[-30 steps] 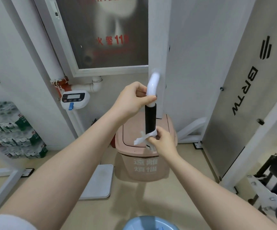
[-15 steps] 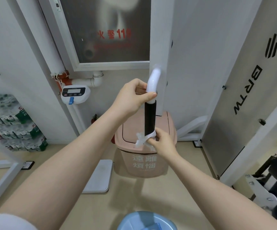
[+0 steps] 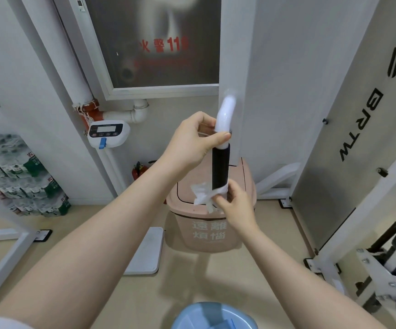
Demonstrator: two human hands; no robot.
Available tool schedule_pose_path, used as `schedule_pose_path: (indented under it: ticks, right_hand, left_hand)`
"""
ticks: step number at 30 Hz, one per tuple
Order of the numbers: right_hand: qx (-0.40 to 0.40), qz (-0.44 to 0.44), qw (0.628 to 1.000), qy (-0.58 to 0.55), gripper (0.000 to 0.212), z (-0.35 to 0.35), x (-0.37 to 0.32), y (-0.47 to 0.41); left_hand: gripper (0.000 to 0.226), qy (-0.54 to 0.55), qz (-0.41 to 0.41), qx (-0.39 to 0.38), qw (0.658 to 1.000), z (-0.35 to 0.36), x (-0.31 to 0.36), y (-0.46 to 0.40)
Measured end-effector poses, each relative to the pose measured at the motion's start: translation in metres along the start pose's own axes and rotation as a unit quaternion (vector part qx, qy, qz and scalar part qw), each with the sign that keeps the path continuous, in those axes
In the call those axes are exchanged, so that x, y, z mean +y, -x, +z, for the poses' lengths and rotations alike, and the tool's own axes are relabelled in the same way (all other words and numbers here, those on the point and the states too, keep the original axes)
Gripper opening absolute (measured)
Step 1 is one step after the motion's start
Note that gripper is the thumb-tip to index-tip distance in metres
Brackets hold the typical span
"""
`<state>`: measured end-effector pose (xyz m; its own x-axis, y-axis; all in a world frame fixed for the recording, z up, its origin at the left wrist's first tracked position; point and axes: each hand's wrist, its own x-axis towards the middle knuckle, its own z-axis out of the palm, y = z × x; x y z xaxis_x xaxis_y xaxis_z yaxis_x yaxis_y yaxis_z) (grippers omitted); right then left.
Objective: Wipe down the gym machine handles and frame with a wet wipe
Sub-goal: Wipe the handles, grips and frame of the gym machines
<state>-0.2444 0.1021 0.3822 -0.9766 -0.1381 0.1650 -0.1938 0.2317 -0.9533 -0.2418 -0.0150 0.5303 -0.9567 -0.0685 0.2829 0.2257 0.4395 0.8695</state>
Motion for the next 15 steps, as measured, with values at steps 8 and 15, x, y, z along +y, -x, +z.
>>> schedule_pose_path:
  ticks: [8, 15]
  right_hand:
    - [0.093, -0.029, 0.995, 0.027, 0.028, 0.010, -0.019, 0.005]
    - [0.092, -0.144, 0.973, 0.154, 0.068, 0.010, -0.030, 0.013]
  left_hand:
    - [0.028, 0.011, 0.006, -0.008, 1.000, -0.001, -0.002, -0.003]
    - [0.026, 0.012, 0.008, -0.015, 1.000, -0.001, -0.003, -0.003]
